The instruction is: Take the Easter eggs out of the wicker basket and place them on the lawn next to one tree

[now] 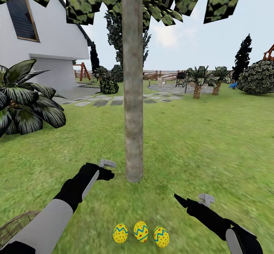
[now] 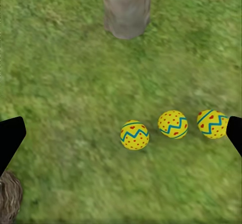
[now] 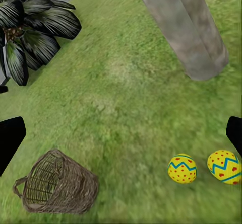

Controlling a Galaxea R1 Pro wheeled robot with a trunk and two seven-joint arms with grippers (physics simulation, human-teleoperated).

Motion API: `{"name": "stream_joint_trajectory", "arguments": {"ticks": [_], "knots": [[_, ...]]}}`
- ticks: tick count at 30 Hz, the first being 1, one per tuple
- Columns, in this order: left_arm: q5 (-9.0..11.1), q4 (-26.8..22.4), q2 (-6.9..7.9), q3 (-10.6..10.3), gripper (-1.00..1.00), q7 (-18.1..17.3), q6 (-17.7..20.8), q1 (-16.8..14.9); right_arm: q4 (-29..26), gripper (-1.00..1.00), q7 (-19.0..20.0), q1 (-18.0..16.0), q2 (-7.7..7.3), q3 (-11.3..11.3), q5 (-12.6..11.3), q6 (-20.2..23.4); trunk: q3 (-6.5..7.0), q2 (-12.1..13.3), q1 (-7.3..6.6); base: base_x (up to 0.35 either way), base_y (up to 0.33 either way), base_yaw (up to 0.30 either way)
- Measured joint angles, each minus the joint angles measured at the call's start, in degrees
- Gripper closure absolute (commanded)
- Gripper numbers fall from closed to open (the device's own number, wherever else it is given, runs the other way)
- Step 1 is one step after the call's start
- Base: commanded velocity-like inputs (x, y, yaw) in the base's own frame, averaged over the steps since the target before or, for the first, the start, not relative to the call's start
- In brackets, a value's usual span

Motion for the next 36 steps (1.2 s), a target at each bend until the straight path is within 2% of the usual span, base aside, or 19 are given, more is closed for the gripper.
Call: {"name": "stream_joint_trajectory", "arguments": {"ticks": [9, 14, 15, 18, 20, 24, 29, 32, 36], "knots": [[0.0, 0.5, 0.12, 0.1, -1.0, 0.2, -0.2, 0.0, 0.0, -1.0, -0.8, 0.1, 0.12, 0.1, 0.1, -0.1, 1.62, 3.6, -1.98, 0.0, 0.0, 0.0], [0.1, 5.0, 0.47, 0.1, -1.0, 0.2, -3.0, 0.1, 0.0, -1.0, -5.7, 0.5, 0.24, 0.2, 0.2, -0.2, 2.5, 5.6, -3.08, 0.0, 0.0, 0.0], [0.0, 7.2, 0.52, 0.1, -1.0, 0.1, -4.3, 0.1, 0.0, -1.0, -7.6, 0.5, 0.31, 0.2, 0.2, -0.2, 2.66, 6.0, -3.3, 0.0, 0.0, 0.0], [0.0, 11.2, 0.56, 0.1, -1.0, 0.1, -7.2, 0.2, 0.0, -1.0, -9.8, 0.9, 0.38, 0.2, 0.1, -0.2, 3.15, 7.2, -3.95, 0.0, 0.0, 0.0], [0.0, 18.0, 0.57, 0.1, -1.0, 0.2, -12.4, 0.3, 0.7, -1.0, -11.9, 2.0, 0.47, 0.3, 0.2, -0.3, 3.48, 8.0, -4.39, 0.0, 0.0, 0.0], [0.0, 27.5, 0.61, 0.1, -1.0, 0.3, -20.0, 0.5, 3.8, -1.0, -15.9, 2.7, 0.6, 0.5, 0.1, -0.4, 4.21, 9.6, -5.27, 0.0, 0.0, 0.0], [0.0, 32.1, 0.64, 0.0, -1.0, 0.4, -25.2, 0.7, 9.5, -1.0, -18.1, 2.9, 0.57, 0.6, 0.1, -2.3, 4.22, 9.6, -5.27, 0.0, 0.0, 0.0], [0.0, 33.3, 0.66, 0.0, -1.0, 0.4, -28.0, 2.4, 14.6, -1.0, -18.7, 3.0, 0.49, 0.5, 0.2, -6.1, 4.21, 9.6, -5.27, 0.0, 0.0, 0.0], [-0.1, 33.8, 0.71, 0.0, -1.0, 0.5, -30.4, 4.9, 19.4, -1.0, -18.9, 3.7, 0.43, 0.5, 0.3, -8.3, 4.22, 9.6, -5.27, 0.0, 0.0, 0.0]]}}
